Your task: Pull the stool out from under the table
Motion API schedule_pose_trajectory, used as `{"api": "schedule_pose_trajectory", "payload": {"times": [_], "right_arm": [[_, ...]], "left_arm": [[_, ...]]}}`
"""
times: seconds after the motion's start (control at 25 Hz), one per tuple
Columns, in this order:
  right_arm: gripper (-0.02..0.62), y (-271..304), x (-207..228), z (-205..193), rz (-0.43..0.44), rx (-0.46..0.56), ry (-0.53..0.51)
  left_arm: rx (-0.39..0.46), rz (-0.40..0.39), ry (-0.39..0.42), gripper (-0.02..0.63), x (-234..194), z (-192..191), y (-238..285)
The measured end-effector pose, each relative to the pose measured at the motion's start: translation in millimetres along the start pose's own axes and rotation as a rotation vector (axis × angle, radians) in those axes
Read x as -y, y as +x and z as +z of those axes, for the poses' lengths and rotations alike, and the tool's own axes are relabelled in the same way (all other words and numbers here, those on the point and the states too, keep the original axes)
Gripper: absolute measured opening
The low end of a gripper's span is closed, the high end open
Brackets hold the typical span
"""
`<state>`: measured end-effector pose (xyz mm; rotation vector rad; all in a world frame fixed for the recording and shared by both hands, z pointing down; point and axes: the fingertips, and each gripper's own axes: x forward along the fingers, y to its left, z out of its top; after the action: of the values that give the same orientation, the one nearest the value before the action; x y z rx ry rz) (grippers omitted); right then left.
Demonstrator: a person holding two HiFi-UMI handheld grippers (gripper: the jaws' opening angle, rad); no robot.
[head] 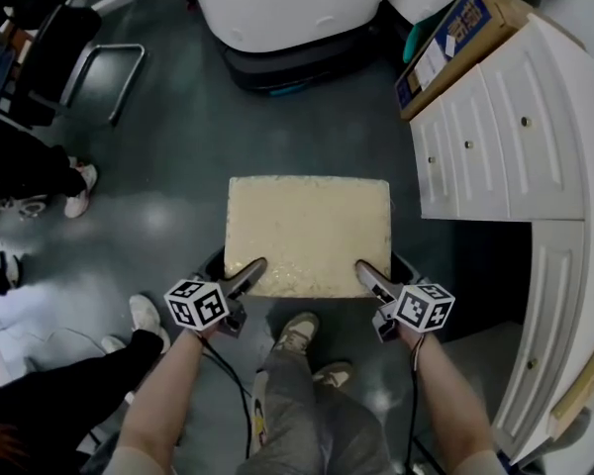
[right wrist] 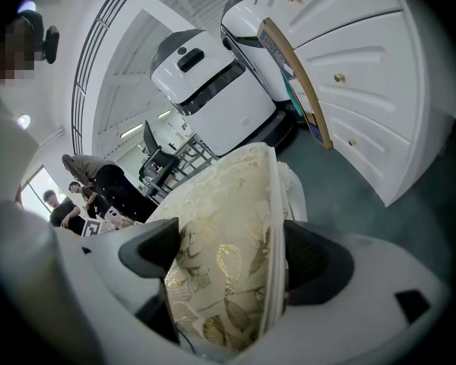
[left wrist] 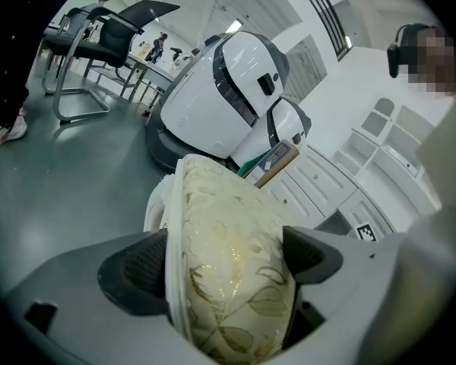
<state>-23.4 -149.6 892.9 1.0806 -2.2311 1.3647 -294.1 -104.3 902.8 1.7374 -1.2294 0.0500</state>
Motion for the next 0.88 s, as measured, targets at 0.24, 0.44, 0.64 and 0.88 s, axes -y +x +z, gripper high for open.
{"api": "schedule_pose_trajectory", "payload": {"times": [0.24,0.44,0.64,0.88], "right_arm": [[0.440,4,5,-5,0.012,0.031,0.002],[0.442,-1,3,-18,0.004,0.004,0.008],[0.442,-7,5,-45,-0.010,-0.044,0.003],[0.442,-10,4,-59,-0.033,-0.050,0.002]], "left_arm": [[-0.002,-0.023,0.001,0.465,-5,-7,-1],[-0.018,-0.022,0.004,0.465,-5,-20,-7],[-0.084,-0.007,0.022,0.465,-8,-45,-17],[-0.116,0.013,0.012,0.465,-11,-57,-22]]}}
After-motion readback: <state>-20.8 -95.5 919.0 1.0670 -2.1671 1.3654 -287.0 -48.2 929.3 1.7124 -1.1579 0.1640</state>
